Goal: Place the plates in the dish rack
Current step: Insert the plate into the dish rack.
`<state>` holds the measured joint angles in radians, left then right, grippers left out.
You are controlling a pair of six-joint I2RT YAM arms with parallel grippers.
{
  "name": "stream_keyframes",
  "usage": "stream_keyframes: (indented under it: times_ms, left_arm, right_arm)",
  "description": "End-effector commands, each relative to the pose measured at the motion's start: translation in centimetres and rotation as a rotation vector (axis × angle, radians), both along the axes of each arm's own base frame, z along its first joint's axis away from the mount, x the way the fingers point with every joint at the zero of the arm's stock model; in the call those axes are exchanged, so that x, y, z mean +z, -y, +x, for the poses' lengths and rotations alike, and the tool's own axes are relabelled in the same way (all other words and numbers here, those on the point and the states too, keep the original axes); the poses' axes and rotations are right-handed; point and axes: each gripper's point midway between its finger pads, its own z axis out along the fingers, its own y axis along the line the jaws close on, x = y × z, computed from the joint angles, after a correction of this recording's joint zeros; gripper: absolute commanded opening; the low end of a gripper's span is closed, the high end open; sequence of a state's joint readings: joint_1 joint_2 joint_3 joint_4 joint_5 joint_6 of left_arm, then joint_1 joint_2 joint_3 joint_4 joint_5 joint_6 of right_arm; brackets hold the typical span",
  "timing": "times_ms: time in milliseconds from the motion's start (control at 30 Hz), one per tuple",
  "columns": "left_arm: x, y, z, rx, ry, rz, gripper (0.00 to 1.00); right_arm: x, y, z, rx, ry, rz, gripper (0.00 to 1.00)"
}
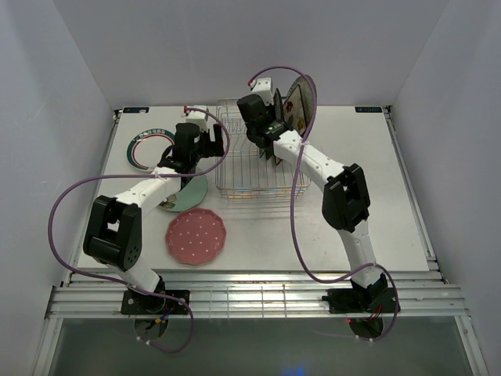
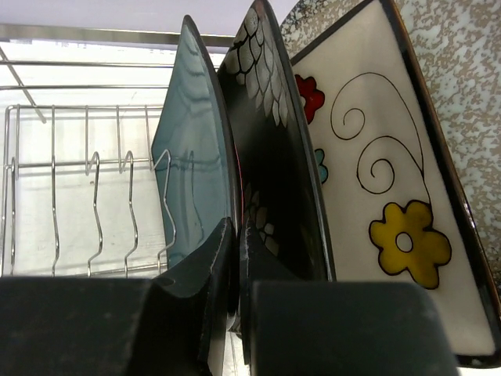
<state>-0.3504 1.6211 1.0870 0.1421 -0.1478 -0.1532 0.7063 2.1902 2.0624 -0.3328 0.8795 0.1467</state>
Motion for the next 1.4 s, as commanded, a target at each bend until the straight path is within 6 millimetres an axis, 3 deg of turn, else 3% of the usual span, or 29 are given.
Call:
stream_keyframes:
  times_ms: [0,200,333,800,1200,1367]
  left_arm:
    - [3.4,-0.2,0.0,0.000,0.071,-0.020,0.98]
    - [3.2,-0.2,0.0,-0.001,0.067,-0.021,0.98]
    - [3.2,-0.2,0.0,0.000,0.068,-0.020,0.98]
    - [3.0,0.0,0.0,-0.007,0.063,-0.020,0.98]
    - [2.9,0.0,0.0,-0.011,0.060,-0.019,0.98]
    - [2.7,0.1,0.1,-0.011,0.057,-0.018,0.98]
  right_arm:
    - [3.9,-0.1,1.4,-0.041,0.132,0.145,0.08]
    - [2.8,0.3,1.3,-0.057,0.118,0.149,0.08]
    - [2.3,0.4,1.1,-0.058,0.107,0.150,0.15]
    - [1.4,1.5,-0.6,-0.068,0.084,0.174,0.23]
    - [2.6,1.5,-1.3,-0.050,0.084,0.181,0.31]
    - [4.0,1.6,-1.8,-0.068,0.099,0.153,0.36]
